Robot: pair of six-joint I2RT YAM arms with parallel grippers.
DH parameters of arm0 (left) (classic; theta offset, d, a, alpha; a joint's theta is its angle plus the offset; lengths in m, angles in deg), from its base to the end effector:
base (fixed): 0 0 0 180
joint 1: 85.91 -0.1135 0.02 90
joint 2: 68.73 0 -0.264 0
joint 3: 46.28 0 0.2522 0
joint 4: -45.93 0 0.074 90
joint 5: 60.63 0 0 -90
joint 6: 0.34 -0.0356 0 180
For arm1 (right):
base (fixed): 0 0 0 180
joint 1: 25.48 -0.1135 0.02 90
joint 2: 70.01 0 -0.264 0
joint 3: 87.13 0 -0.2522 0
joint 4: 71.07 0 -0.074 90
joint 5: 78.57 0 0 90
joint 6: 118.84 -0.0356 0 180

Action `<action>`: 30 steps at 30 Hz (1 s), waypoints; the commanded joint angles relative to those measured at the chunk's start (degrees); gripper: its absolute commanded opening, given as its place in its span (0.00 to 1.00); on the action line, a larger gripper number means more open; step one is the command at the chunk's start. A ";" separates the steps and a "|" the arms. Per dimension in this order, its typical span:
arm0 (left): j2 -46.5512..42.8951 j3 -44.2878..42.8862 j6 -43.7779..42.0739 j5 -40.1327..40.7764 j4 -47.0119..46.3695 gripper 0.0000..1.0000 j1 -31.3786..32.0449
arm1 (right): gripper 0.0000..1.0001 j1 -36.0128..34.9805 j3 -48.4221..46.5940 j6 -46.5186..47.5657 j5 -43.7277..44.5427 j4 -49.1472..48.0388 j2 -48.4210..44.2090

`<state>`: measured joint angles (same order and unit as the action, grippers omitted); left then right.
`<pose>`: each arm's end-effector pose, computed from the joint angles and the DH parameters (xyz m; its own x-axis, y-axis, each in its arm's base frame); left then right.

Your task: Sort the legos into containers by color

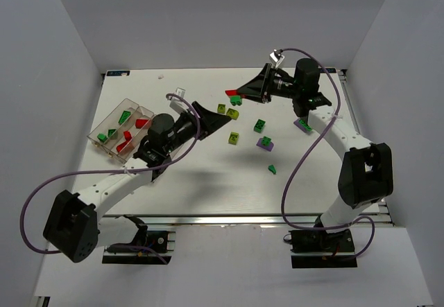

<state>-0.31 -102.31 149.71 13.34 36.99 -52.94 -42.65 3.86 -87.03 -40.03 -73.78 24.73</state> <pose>0.2272 -0.1591 0.2984 -0.6788 -0.5523 -0.4839 0.3328 0.3560 -0.8732 0.3633 0.1414 0.3464 -0.8170 0.3017 -0.4914 -0.4475 0.2055 0.8703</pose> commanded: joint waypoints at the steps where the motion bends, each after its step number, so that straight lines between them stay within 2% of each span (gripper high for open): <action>1: 1.27 -3.44 -0.02 1.27 -5.16 0.81 0.25 | 0.00 -1.11 0.45 -3.85 -1.97 -7.25 -3.33; 7: 5.49 -7.92 0.15 -0.49 -6.21 0.81 0.25 | 0.00 -2.17 3.26 -4.30 -3.21 -10.16 -5.17; 16: 6.63 -7.93 3.23 -1.89 -10.09 0.82 0.25 | 0.00 -3.22 5.72 -5.61 -4.17 -14.20 -6.76; 19: 7.16 -7.23 4.54 -2.42 -11.48 0.79 0.25 | 0.00 -3.92 6.07 -6.31 -4.17 -15.61 -7.02; 26: 8.39 -6.43 7.53 -4.44 -16.85 0.59 0.25 | 0.00 -4.37 6.34 -7.46 -4.08 -16.75 -7.29; 29: 8.57 -5.99 8.50 -4.62 -18.77 0.45 0.25 | 0.00 -4.54 6.16 -7.64 -4.26 -16.93 -7.37; 30: 8.83 -5.99 9.02 -4.97 -19.31 0.34 0.25 | 0.00 -4.54 6.42 -7.72 -4.26 -16.93 -7.46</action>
<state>8.85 -108.47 157.49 9.97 21.87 -52.90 -46.91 10.03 -94.22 -43.46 -87.77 19.57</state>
